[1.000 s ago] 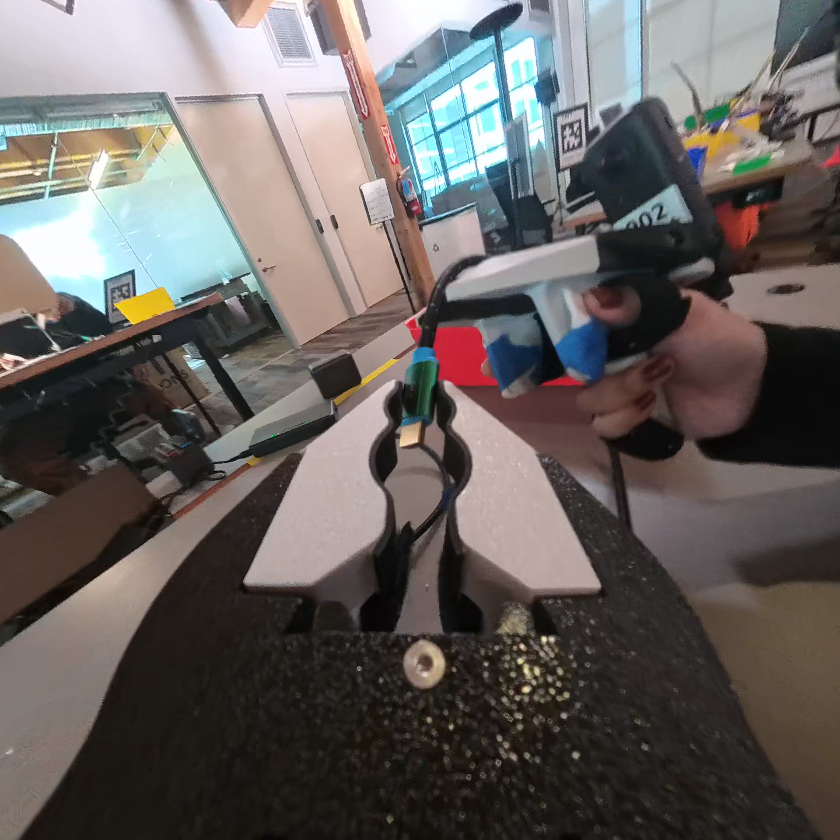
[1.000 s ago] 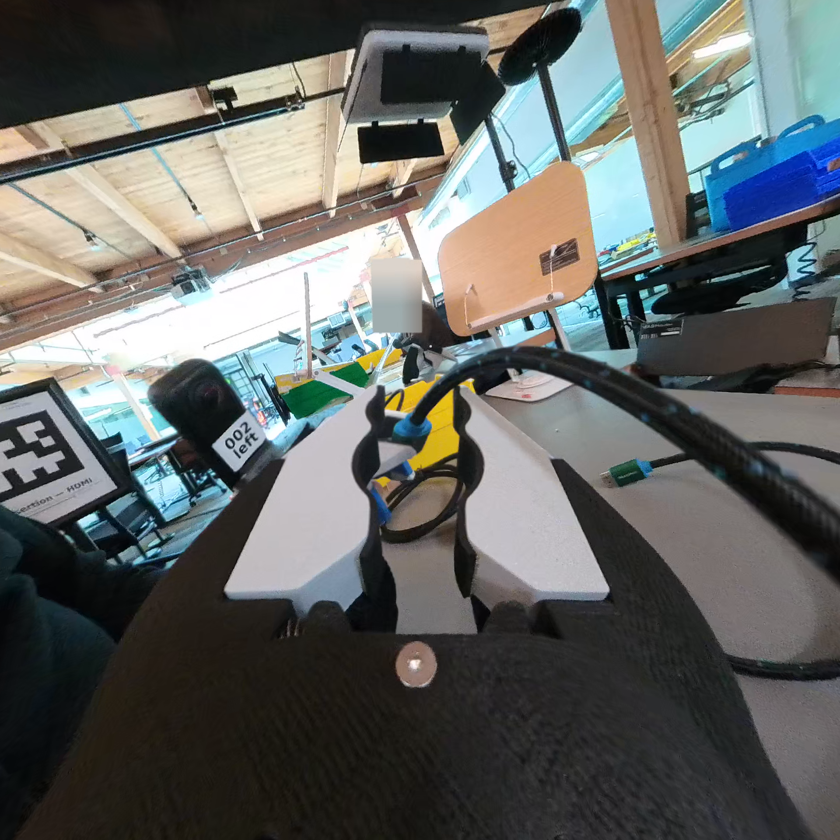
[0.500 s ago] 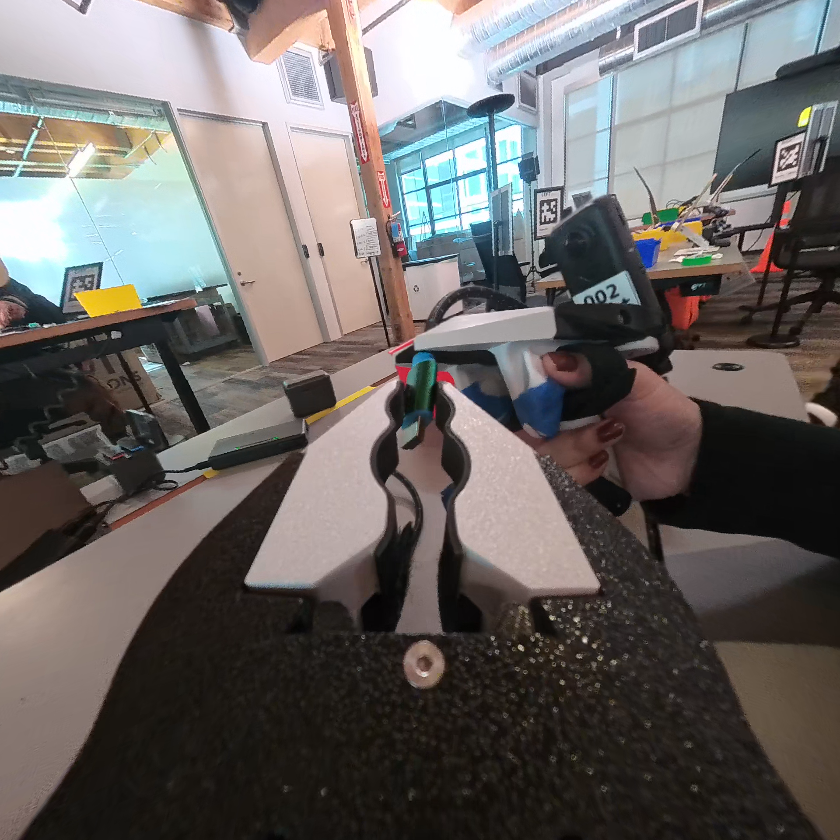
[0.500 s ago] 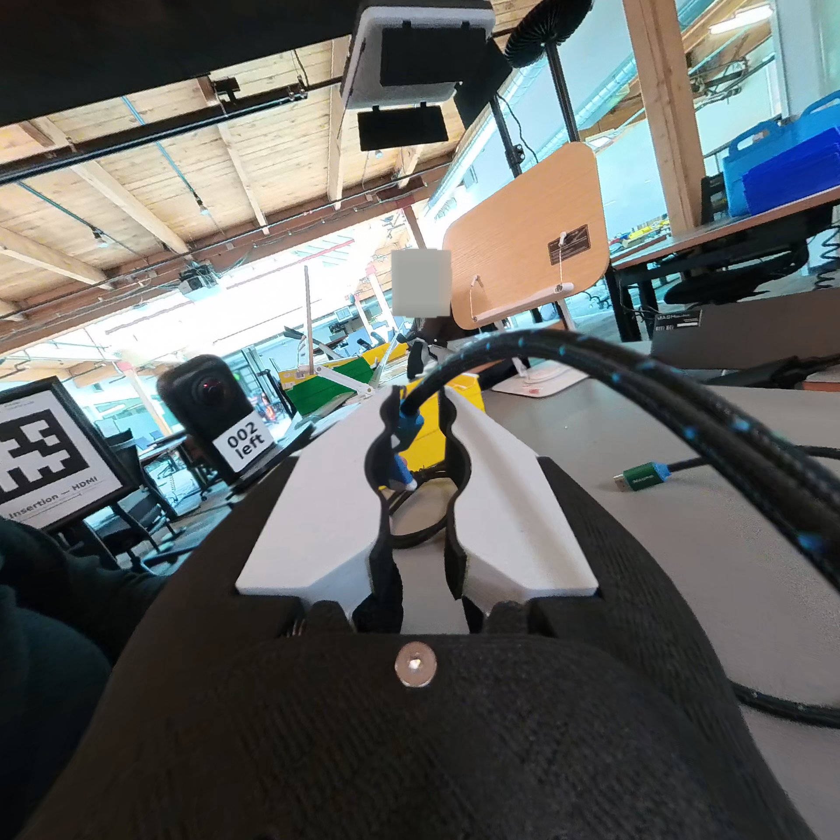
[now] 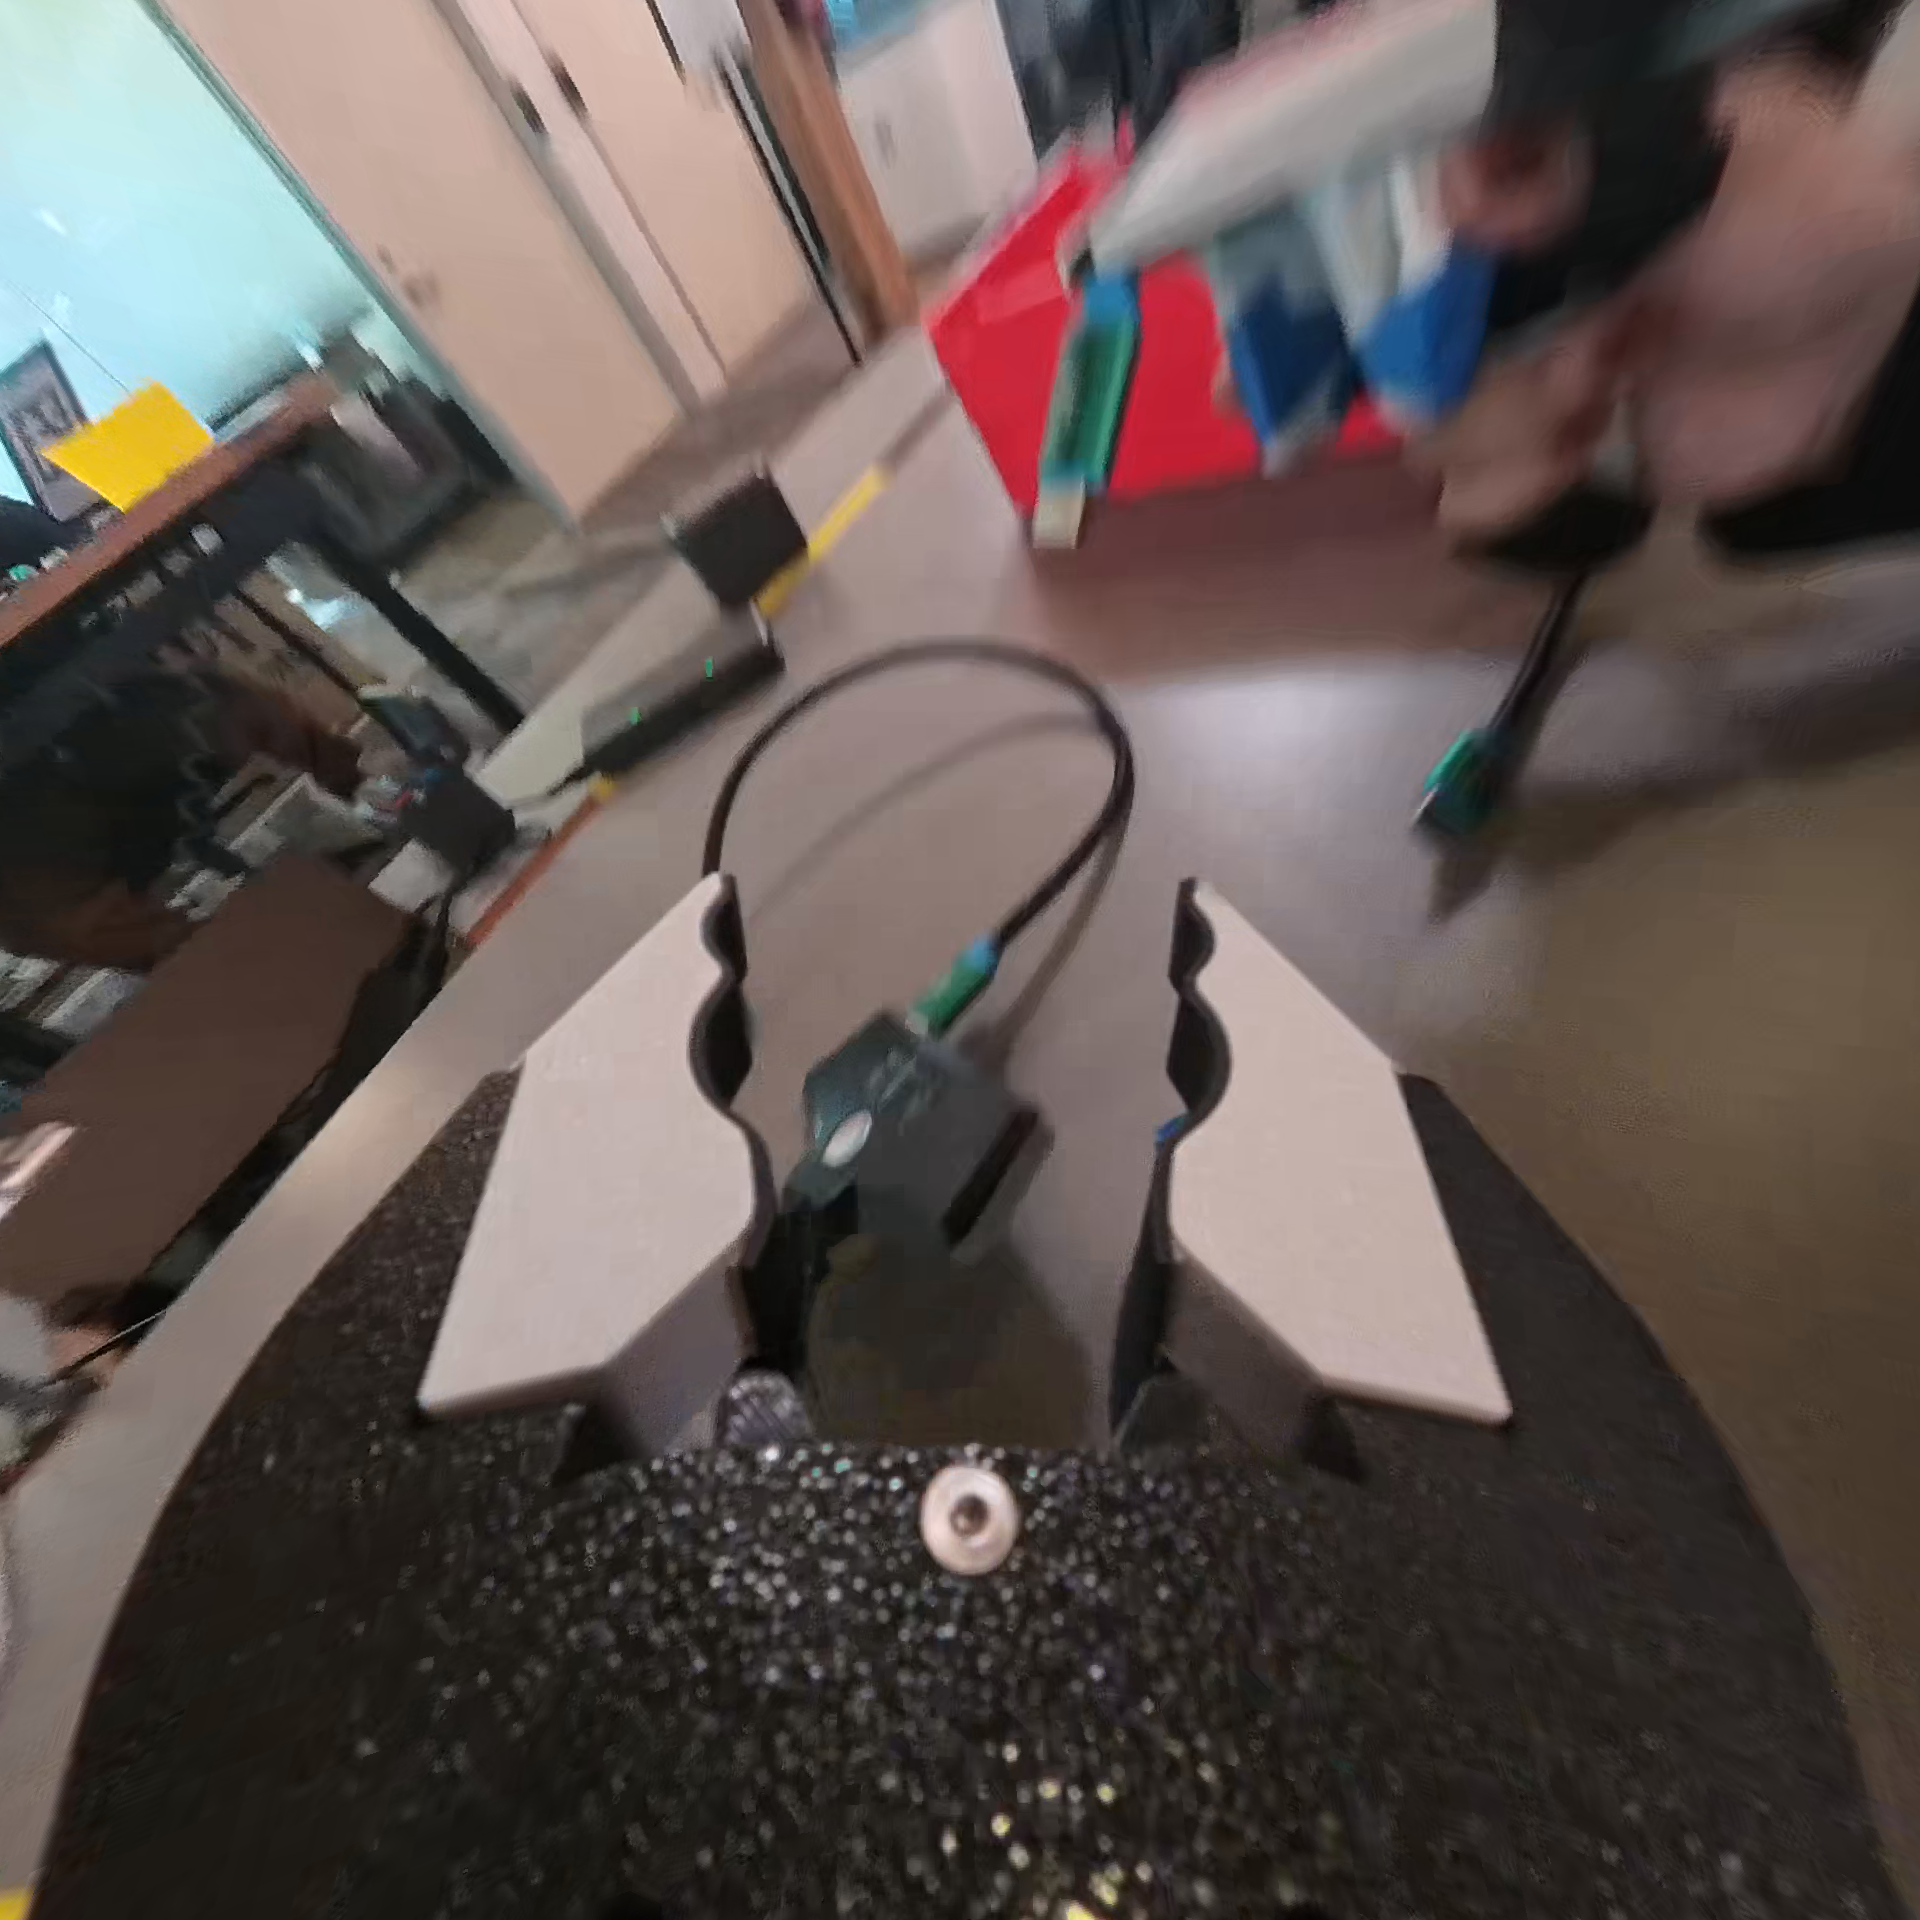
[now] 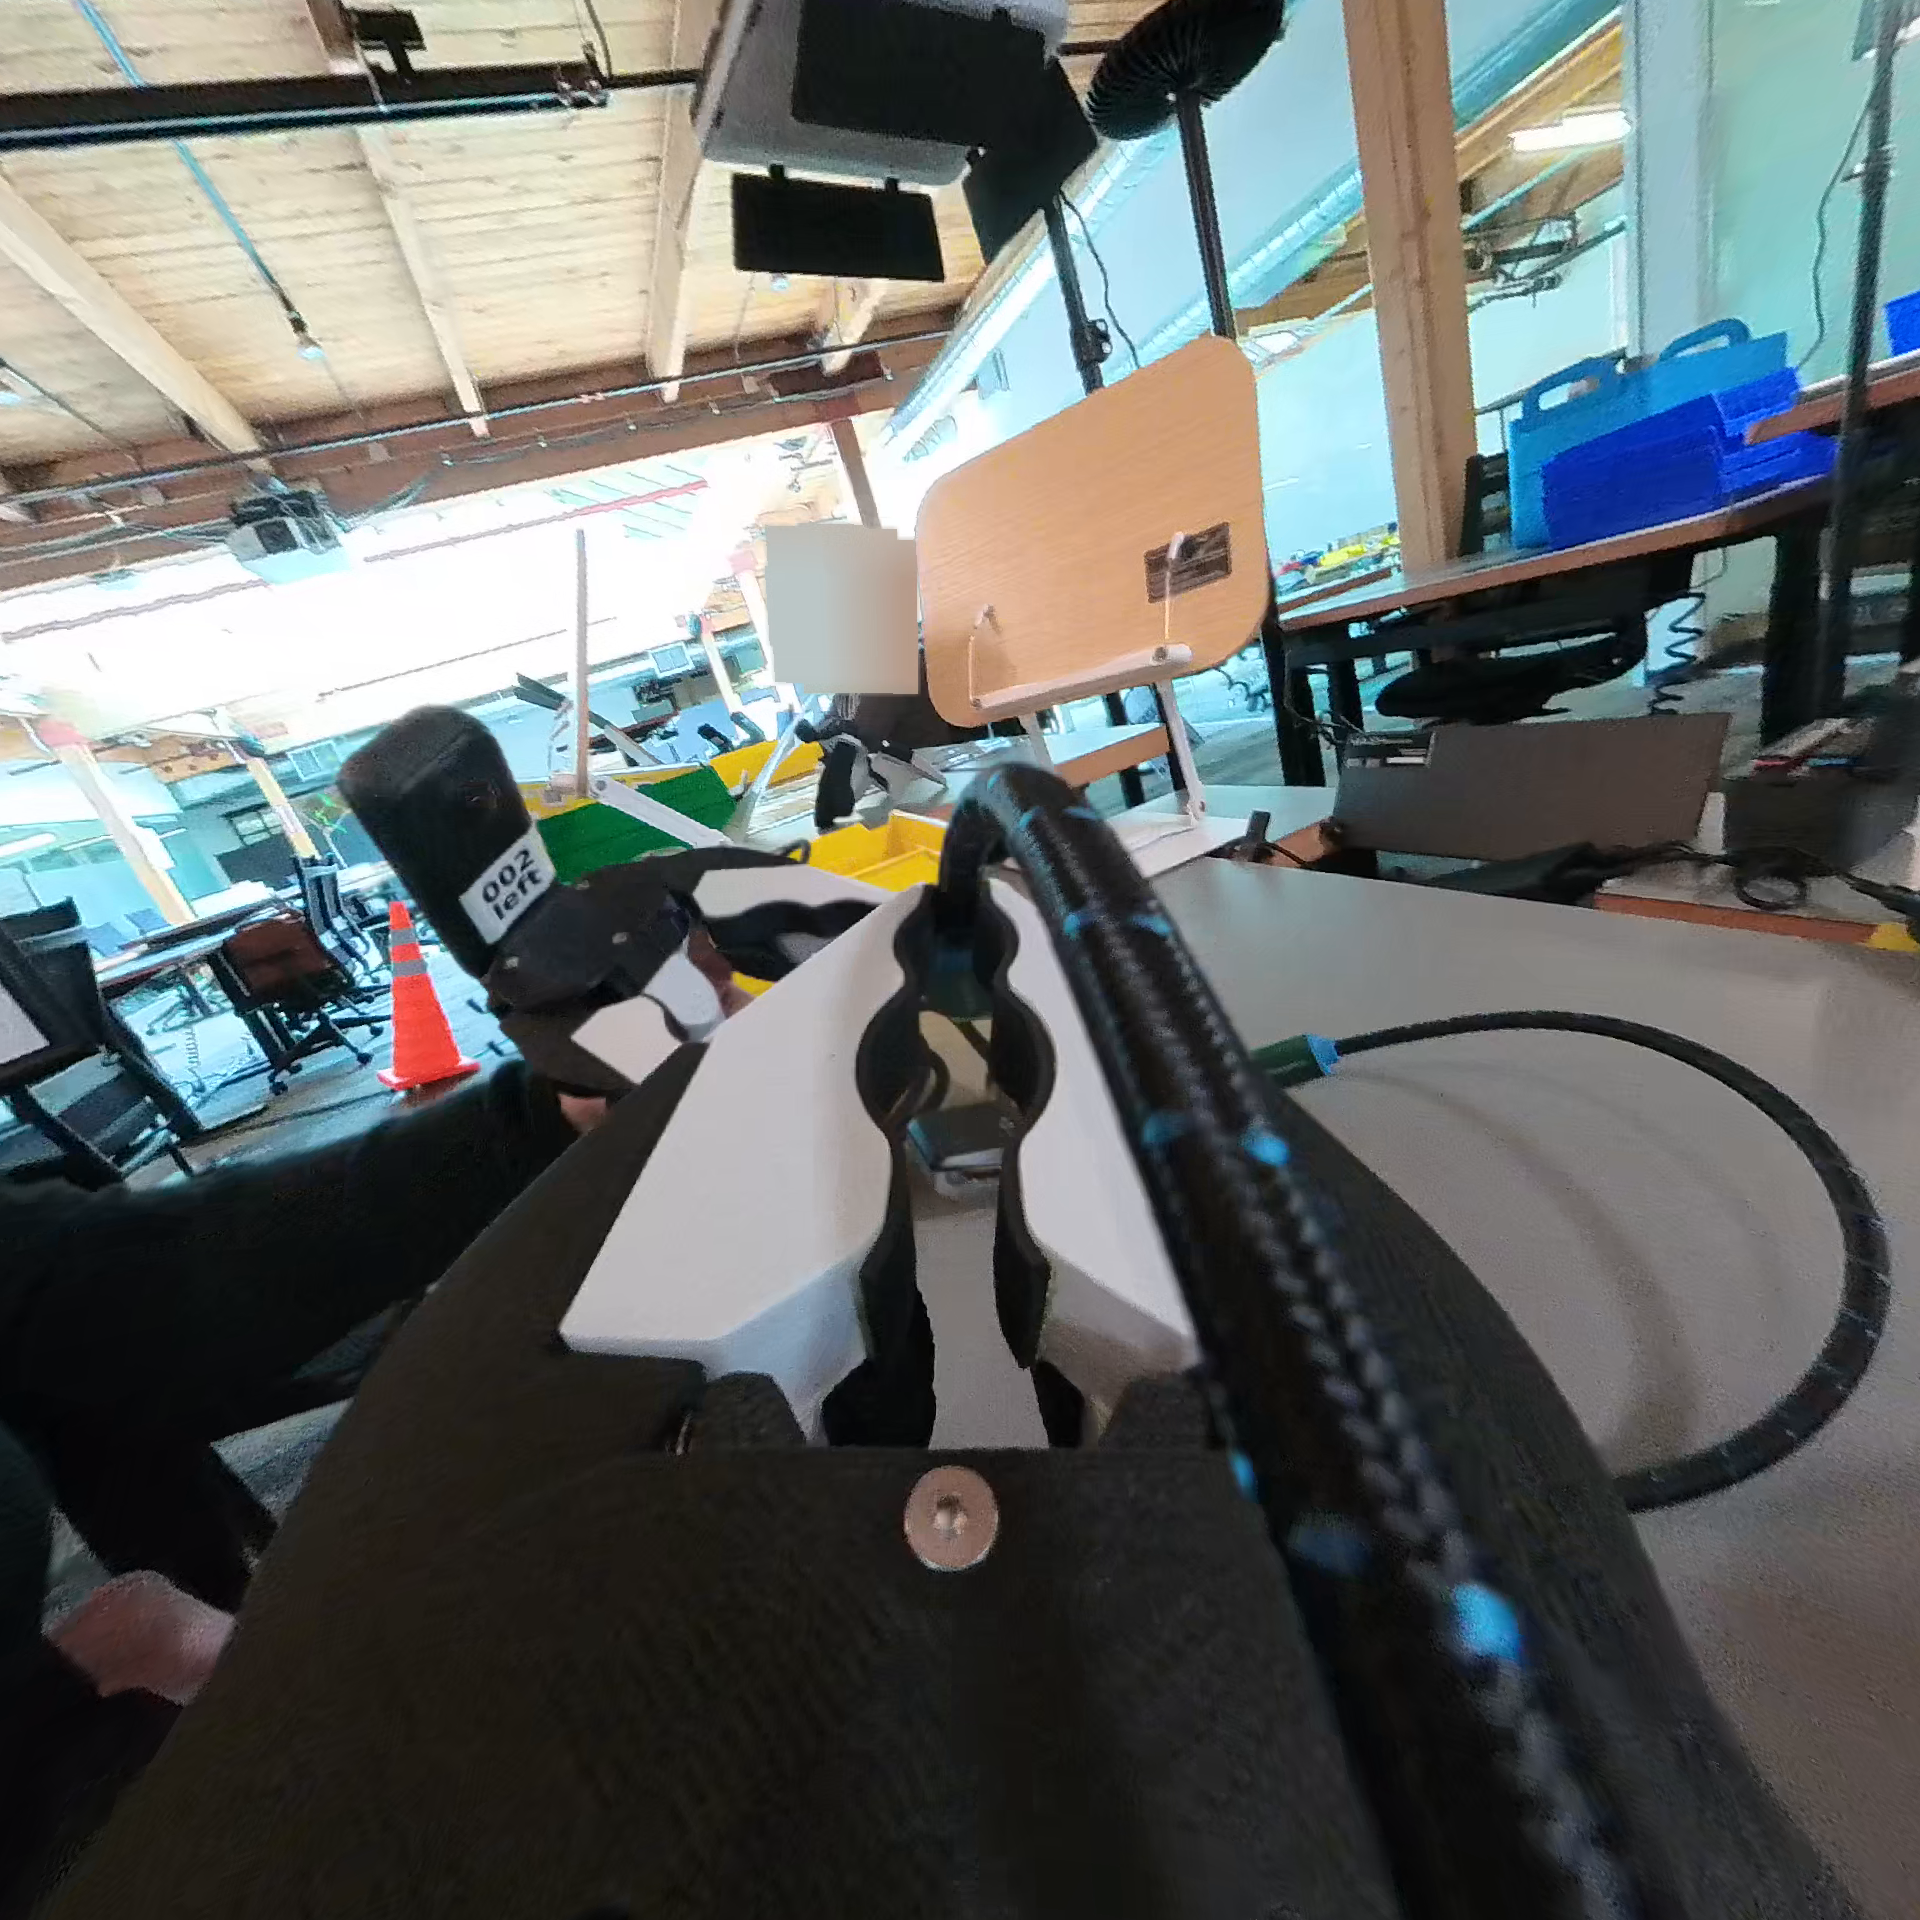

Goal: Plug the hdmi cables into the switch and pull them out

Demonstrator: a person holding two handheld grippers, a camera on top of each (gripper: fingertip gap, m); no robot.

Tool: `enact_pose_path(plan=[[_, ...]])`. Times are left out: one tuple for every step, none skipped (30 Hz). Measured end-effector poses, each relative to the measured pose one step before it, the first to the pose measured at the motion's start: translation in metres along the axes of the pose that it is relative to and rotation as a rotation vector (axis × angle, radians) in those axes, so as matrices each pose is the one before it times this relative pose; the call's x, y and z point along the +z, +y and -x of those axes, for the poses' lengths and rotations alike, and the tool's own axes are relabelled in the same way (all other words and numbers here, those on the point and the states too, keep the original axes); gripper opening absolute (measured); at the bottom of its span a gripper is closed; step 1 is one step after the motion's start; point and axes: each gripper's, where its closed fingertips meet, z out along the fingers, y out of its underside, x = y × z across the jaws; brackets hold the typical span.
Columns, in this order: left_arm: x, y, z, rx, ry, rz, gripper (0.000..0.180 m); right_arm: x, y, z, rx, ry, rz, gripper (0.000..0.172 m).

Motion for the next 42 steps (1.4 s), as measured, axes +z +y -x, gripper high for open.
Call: enact_pose_path(plan=[[0.00041, 0.01452, -0.00023, 0.0809, 0.0004, 0.0793, 0.082, -0.00005, 0.0023, -0.0028, 0.0028, 0.0043, 0.0079, 0.004], [0.00127, 0.01355, -0.00185, 0.108, 0.0027, 0.0747, 0.082, 0.00047, 0.00242, -0.00151, 0.0075, -0.0021, 0.0072, 0.004], [0.00215, 0.01239, -0.00206, 0.1177, -0.0019, 0.0688, 0.08, 0.00091, 0.00219, -0.00032, 0.011, -0.0061, 0.0058, 0.004], [0.00314, 0.01029, -0.00178, 0.1125, -0.0071, 0.0559, 0.079, 0.00113, 0.00246, -0.00047, 0.0085, -0.003, 0.0071, 0.004], [0.00418, 0.00818, -0.00227, 0.0933, -0.004, 0.0409, 0.078, 0.00118, 0.00262, -0.00045, 0.0053, -0.0004, 0.0075, 0.004], [0.00487, 0.00718, -0.0015, 0.0702, -0.0054, 0.0349, 0.076, 0.00155, 0.00212, -0.00018, 0.0073, -0.0014, 0.0039, 0.004], [0.00539, 0.00513, -0.00169, 0.0484, -0.0025, 0.0222, 0.075, 0.00154, 0.002, 0.00003, 0.0093, -0.0019, 0.0018, 0.003], [0.00503, 0.00238, -0.00193, 0.0307, 0.0003, 0.0071, 0.072, 0.00174, 0.0019, 0.00004, 0.0083, -0.0012, 0.0019, 0.006], [0.00394, -0.00005, 0.00058, 0.0245, -0.0175, -0.0019, 0.066, 0.00187, 0.00184, -0.00003, 0.0069, -0.0001, 0.0008, 0.003], [0.00321, -0.00122, 0.00081, 0.0248, -0.0196, -0.0042, 0.06, 0.00197, 0.00194, -0.00036, 0.0052, 0.0027, 0.0024, 0.003], [0.00312, -0.00088, -0.00051, 0.0196, -0.0114, 0.0037, 0.051, 0.00201, 0.00218, -0.00049, 0.0031, 0.0039, 0.0049, 0.002], [0.00286, 0.00001, -0.00001, 0.012, -0.0134, 0.0125, 0.038, 0.00205, 0.00197, -0.00042, 0.0021, 0.0041, 0.0045, 0.001], [0.00245, -0.00009, -0.00001, 0.0021, -0.0133, 0.0132, 0.025, 0.0022, 0.00136, -0.00041, 0.0013, 0.0034, 0.0019, 0.0], [0.00157, -0.00163, 0.00258, -0.0218, -0.0271, 0.0028, 0.023, 0.00242, 0.00097, -0.0003, 0.0023, 0.0011, 0.0028, 0.0], [0.00078, -0.00178, 0.00382, -0.043, -0.0275, -0.0035, 0.02, 0.00292, 0.00039, -0.00054, 0.0025, 0.0012, 0.0026, 0.0], [0.00043, -0.00071, 0.00365, -0.0604, -0.0151, 0.0002, 0.019, 0.00315, -0.00083, -0.00086, 0.0007, 0.0027, -0.0013, 0.0], [-0.00021, -0.00149, 0.00394, -0.0722, -0.0061, -0.0056, 0.018, 0.00354, -0.0012, -0.00088, 0.0001, 0.0023, -0.0006, 0.004], [-0.00099, -0.00399, 0.00336, -0.0852, 0.0023, -0.023, 0.018, 0.00412, -0.00167, -0.00103, 0.0002, 0.0022, 0.0019, 0.008], [-0.00148, -0.00542, 0.00446, -0.097, -0.0033, -0.0328, 0.018, 0.00449, -0.00215, -0.00136, -0.0023, 0.006, 0.0017, 0.004], [-0.00196, -0.00603, 0.00561, -0.0946, -0.0119, -0.0379, 0.018, 0.00482, -0.00208, -0.00094, -0.0034, 0.0058, 0.0043, 0.004], [-0.00179, -0.00572, 0.00524, -0.1039, -0.0063, -0.038, 0.018, 0.00505, -0.00147, 0.00003, 0.0006, 0.0021, 0.007, 0.003], [-0.00153, -0.0052, 0.00427, -0.1084, 0.0022, -0.0398, 0.018, 0.00539, -0.00042, 0.0003, 0.0039, 0.0015, 0.0105, 0.003], [-0.00108, -0.00396, 0.00411, -0.0992, 0.0021, -0.0375, 0.018, 0.00562, 0.00147, 0.00052, 0.0047, -0.0001, 0.017, 0.003], [-0.00071, -0.00229, 0.00349, -0.075, 0.0044, -0.0258, 0.018, 0.00563, 0.00316, 0.00043, 0.0079, -0.001, 0.0216, 0.003], [-0.00031, -0.00089, 0.00294, -0.0501, 0.0064, -0.016, 0.018, 0.00543, 0.00399, -0.00003, 0.0107, -0.0008, 0.0221, 0.003], [-0.00019, 0.0003, 0.00167, -0.0375, 0.0102, -0.0083, 0.018, 0.00514, 0.00443, -0.00077, 0.0113, 0.0027, 0.0212, 0.003], [-0.00039, 0.00027, 0.0018, -0.0289, 0.0038, -0.0095, 0.018, 0.00449, 0.0032, -0.00114, 0.0126, 0.0042, 0.0125, 0.003], [-0.00037, 0.00028, 0.00095, -0.0228, 0.003, -0.0098, 0.018, 0.0038, 0.00186, -0.00115, 0.0125, 0.0044, 0.0039, 0.002], [-0.00032, 0.00038, 0.0004, -0.017, 0.0028, -0.0074, 0.018, 0.00323, 0.00083, -0.00154, 0.0106, 0.0083, 0.0007, 0.003], [-0.00008, 0.00063, 0.00095, -0.0087, -0.0035, -0.0035, 0.018, 0.00277, 0.00002, -0.00165, 0.0107, 0.0104, -0.0006, 0.003], [0.00007, 0.0002, 0.00066, -0.0045, -0.0017, -0.0033, 0.018, 0.00207, -0.00102, -0.00132, 0.0103, 0.0096, -0.003, 0.005], [0.0002, 0.00005, 0.00028, 0.0009, -0.0016, -0.001, 0.018, 0.00186, -0.00123, -0.00036, 0.0057, 0.0058, -0.003, 0.003], [0.00035, 0.00017, -0.00013, 0.0043, -0.0022, 0.001, 0.018, 0.00176, -0.00084, 0.00087, 0.0042, -0.0004, -0.0019, 0.002], [0.00031, 0.00045, -0.00052, 0.0029, 0.0001, 0.0015, 0.018, 0.00133, -0.00025, 0.00195, 0.0048, -0.0069, 0.0002, 0.003], [0.00012, 0.0003, -0.00052, 0.0015, 0.0016, 0.0001, 0.018, 0.00097, -0.00003, 0.00168, 0.0033, -0.0045, 0.002, 0.002], [-0.00003, 0.00019, -0.00017, 0.0012, 0.0, -0.0005, 0.018, 0.00031, 0.00009, 0.00031, 0.0015, 0.005, 0.0043, 0.002], [0.00011, 0.00008, -0.00002, 0.0014, -0.0011, 0.0006, 0.018, 0.00001, 0.00013, -0.00003, 0.0006, 0.0082, 0.0073, 0.002], [0.00024, 0.00006, 0.00012, 0.0039, -0.0032, 0.0015, 0.018, -0.00047, 0.00019, 0.00011, -0.0006, 0.0111, 0.0094, 0.002], [0.0003, 0.00011, -0.00004, 0.0075, -0.0053, 0.0028, 0.018, -0.00046, 0.00025, -0.00001, -0.0078, 0.0162, 0.0114, 0.002], [0.00048, 0.00045, 0.00006, 0.0058, -0.0056, 0.0038, 0.018, -0.0005, 0.00043, 0.00011, -0.0135, 0.0188, 0.0121, 0.002], [0.00043, 0.00059, 0.00018, 0.0044, -0.0057, 0.0044, 0.018, -0.00034, 0.00052, 0.00068, -0.0111, 0.0142, 0.0107, 0.002], [0.0002, 0.00006, 0.0004, 0.0048, -0.0069, 0.0023, 0.017, -0.00019, 0.00056, 0.00116, -0.0033, 0.0095, 0.0089, 0.002]])
